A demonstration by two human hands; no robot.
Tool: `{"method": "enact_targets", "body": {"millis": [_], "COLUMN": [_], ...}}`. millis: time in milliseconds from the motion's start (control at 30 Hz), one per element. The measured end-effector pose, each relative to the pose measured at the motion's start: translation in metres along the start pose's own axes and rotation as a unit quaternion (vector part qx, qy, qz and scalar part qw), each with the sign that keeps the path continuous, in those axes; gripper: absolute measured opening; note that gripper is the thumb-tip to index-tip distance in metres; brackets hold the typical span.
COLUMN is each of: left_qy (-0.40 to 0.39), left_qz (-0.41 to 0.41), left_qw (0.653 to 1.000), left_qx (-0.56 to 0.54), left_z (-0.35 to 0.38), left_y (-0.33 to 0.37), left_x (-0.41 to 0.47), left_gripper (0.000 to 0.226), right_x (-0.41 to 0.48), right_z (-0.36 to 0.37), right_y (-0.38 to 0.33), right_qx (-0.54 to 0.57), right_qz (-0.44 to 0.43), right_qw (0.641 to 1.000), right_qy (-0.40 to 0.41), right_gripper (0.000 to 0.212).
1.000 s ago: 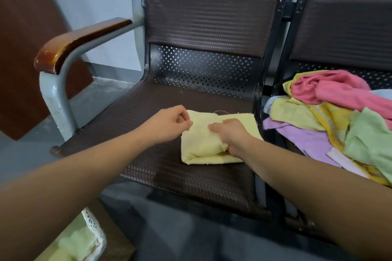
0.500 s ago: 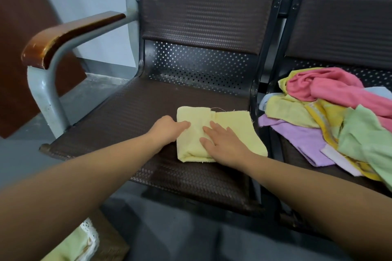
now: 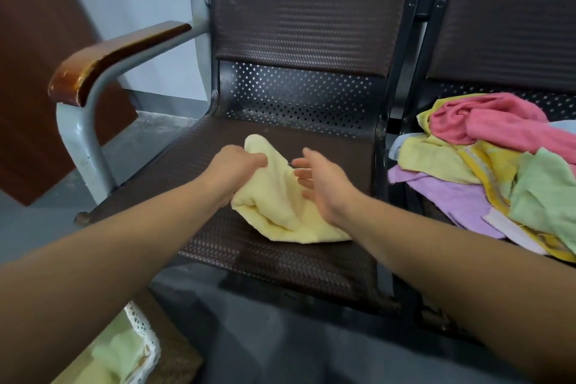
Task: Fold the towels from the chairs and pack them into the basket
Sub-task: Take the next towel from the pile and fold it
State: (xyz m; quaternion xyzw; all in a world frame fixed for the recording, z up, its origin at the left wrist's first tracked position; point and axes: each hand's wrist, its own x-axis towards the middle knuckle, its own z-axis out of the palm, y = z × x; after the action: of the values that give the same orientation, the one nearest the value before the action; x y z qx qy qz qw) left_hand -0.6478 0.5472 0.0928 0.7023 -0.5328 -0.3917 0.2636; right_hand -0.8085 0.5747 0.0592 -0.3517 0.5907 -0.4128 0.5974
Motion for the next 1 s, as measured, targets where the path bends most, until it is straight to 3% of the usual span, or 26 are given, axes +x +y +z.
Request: {"method": "enact_targets", "body": {"millis": [100,233,333,433,567,733,833,1000], "left_qy": [-0.040,-0.214,-0.175,-0.124,-0.136,-0.156,-0.166,-0.192], "left_qz": [0.047,0.037,0.019,-0.051,-0.105,-0.162,-0.157,-0.109], "left_qw": [0.998,0.968,0.980,0.988,0.978,0.957,0.951,0.914], "left_qx": [-0.001,-0.129,-0.097,-0.083,-0.118,-0.184,-0.208,-0.339], "left_z": [0.016,0.033,0.040,0.052,0.062,0.073,0.077,0.067], "left_y": [0.015,0.027,0.019,0.004,-0.001,0.002,0.005,0.012], "left_x": [-0.012,-0.018,-0.006,0.006,0.007,0.010,0.008,0.001], "left_gripper": [0.024,0.025,0.023,0.030,0.057,0.038,0.039,0.034], "right_x": [0.005,0.002,0.000,0.000,0.005,-0.003,-0.007,-0.011], "right_z": [-0.022,-0.041,-0.051,-0.056,-0.059,-0.063,-0.064,-0.051], "right_y": [-0.009,-0.006,0.000,0.006,0.015,0.014,0.014,0.007], "right_qx": [0.090,0.092,0.012,0.055,0.095,0.127,0.176,0.220], "right_qz": [0.049,0.086,0.065,0.086,0.128,0.130,0.115,0.075], "right_qw": [0.994,0.992,0.996,0.993,0.987,0.983,0.977,0.972], "right_qy": [0.026,0.017,0.066,0.053,0.027,-0.027,-0.042,-0.041], "right_gripper": [0.052,0.051,0.041,0.032,0.046,0.066,0.038,0.038]}}
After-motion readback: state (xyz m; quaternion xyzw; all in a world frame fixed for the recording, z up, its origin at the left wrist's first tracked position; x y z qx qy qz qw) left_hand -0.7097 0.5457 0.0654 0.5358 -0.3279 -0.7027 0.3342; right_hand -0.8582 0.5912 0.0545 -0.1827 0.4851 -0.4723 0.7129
